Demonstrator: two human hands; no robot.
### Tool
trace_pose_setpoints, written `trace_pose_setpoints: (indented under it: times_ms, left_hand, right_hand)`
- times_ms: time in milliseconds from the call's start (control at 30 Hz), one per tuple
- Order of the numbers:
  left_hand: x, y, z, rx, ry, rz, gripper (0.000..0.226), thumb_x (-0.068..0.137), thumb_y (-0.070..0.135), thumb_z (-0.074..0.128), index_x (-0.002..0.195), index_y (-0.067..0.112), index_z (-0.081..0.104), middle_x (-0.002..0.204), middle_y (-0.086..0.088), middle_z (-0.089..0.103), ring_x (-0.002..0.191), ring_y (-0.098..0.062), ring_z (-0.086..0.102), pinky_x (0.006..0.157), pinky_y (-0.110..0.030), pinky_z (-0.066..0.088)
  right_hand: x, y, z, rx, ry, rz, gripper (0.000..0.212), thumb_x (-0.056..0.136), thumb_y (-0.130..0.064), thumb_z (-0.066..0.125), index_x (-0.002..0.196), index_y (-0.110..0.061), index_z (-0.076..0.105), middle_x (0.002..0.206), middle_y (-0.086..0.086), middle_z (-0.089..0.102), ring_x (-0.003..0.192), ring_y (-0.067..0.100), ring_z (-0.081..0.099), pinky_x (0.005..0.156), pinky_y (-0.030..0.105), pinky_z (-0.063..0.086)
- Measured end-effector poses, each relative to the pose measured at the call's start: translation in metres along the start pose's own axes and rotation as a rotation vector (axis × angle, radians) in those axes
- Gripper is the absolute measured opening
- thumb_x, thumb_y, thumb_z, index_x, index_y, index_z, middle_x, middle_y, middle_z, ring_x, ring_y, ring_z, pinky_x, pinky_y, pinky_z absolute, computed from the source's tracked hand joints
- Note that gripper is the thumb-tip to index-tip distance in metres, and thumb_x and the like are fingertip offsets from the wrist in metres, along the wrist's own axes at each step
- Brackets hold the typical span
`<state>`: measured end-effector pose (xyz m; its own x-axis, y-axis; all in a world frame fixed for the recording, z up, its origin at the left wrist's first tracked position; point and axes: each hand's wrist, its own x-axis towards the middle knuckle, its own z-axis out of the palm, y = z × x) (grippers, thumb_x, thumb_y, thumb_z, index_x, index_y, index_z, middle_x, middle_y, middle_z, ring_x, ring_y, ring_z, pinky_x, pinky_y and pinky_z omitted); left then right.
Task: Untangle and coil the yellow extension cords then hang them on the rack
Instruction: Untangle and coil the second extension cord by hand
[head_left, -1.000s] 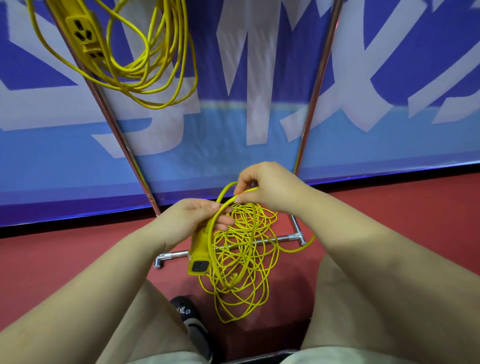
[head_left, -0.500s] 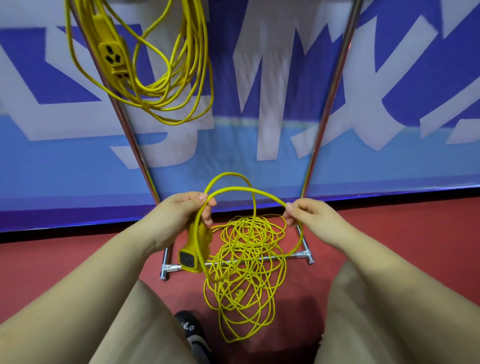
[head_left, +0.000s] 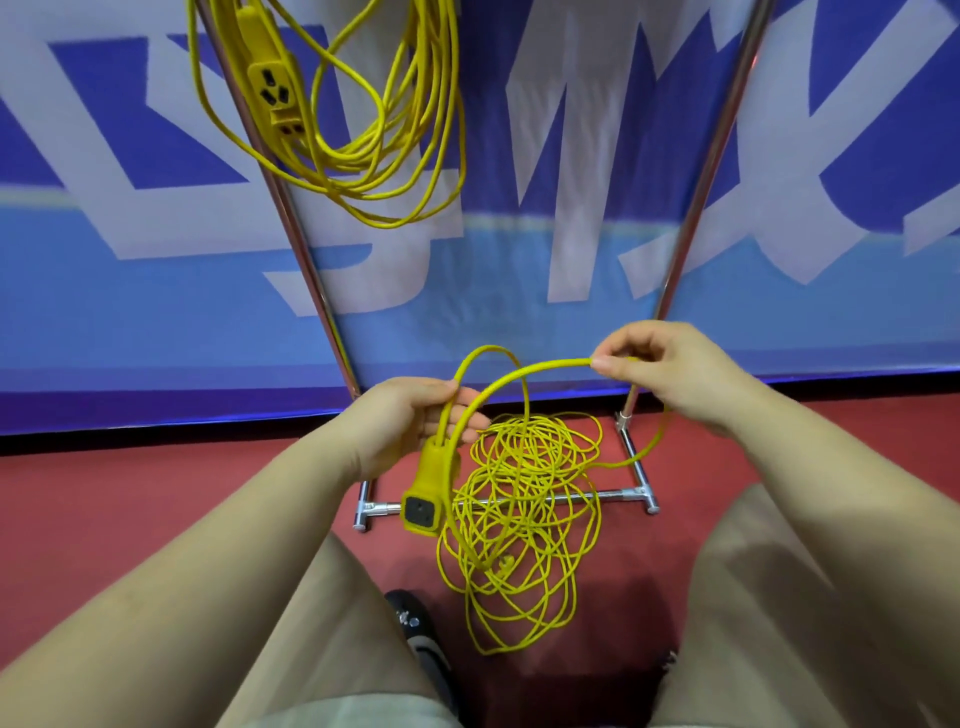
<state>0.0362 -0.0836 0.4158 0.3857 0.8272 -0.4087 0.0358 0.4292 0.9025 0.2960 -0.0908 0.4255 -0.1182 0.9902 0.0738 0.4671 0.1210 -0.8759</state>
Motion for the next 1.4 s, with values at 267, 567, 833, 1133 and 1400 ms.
trace_pose_setpoints:
  times_ms: [267,567,833,1133,1400]
  left_hand:
    - [0.004,-0.006,0.016,0.223,-0.105,0.040,0.027,0.099,0.022,0.039,0.101,0.014,0.065,0.087,0.000,0.074,0.069,-0.009,0.067,0.070,-0.024,0.054]
    - [0.006,-0.015,0.020,0.384,-0.113,0.171,0.029,0.098,0.022,0.044,0.085,0.018,0.069,0.080,-0.007,0.068,0.058,-0.008,0.053,0.064,-0.030,0.038]
    - [0.007,-0.004,0.011,0.206,-0.003,0.206,0.027,0.100,0.014,0.036,0.080,0.008,0.053,0.051,0.006,0.053,0.044,-0.005,0.045,0.052,-0.017,0.040]
    - [0.002,0.028,-0.005,-0.054,0.043,0.261,0.029,0.102,0.020,0.032,0.079,0.014,0.049,0.050,0.009,0.046,0.042,-0.005,0.040,0.060,-0.019,0.046]
    - [0.007,0.031,-0.019,-0.223,0.143,0.312,0.028,0.102,0.021,0.034,0.078,0.014,0.049,0.050,0.009,0.047,0.040,-0.003,0.039,0.065,-0.022,0.040]
  right_hand:
    - [0.010,-0.009,0.038,-0.162,0.146,-0.015,0.013,0.078,-0.031,0.073,0.071,-0.026,0.063,0.060,-0.006,0.057,0.056,0.006,0.045,0.061,0.029,0.040]
    - [0.006,-0.008,0.042,-0.287,0.218,0.026,0.021,0.077,-0.043,0.071,0.070,-0.026,0.059,0.064,-0.005,0.062,0.067,0.015,0.058,0.069,0.035,0.048]
    - [-0.008,0.025,0.045,-0.151,-0.072,0.060,0.020,0.087,-0.034,0.062,0.073,-0.020,0.057,0.061,-0.004,0.053,0.058,0.011,0.045,0.062,0.032,0.038]
    - [-0.022,0.082,0.067,-0.198,-0.334,0.193,0.017,0.091,-0.025,0.056,0.075,-0.025,0.052,0.081,0.008,0.058,0.074,0.019,0.051,0.080,0.047,0.048]
    - [-0.014,0.091,0.071,-0.343,-0.307,0.164,0.015,0.089,-0.021,0.059,0.076,-0.021,0.054,0.075,0.001,0.054,0.065,0.010,0.046,0.067,0.029,0.043]
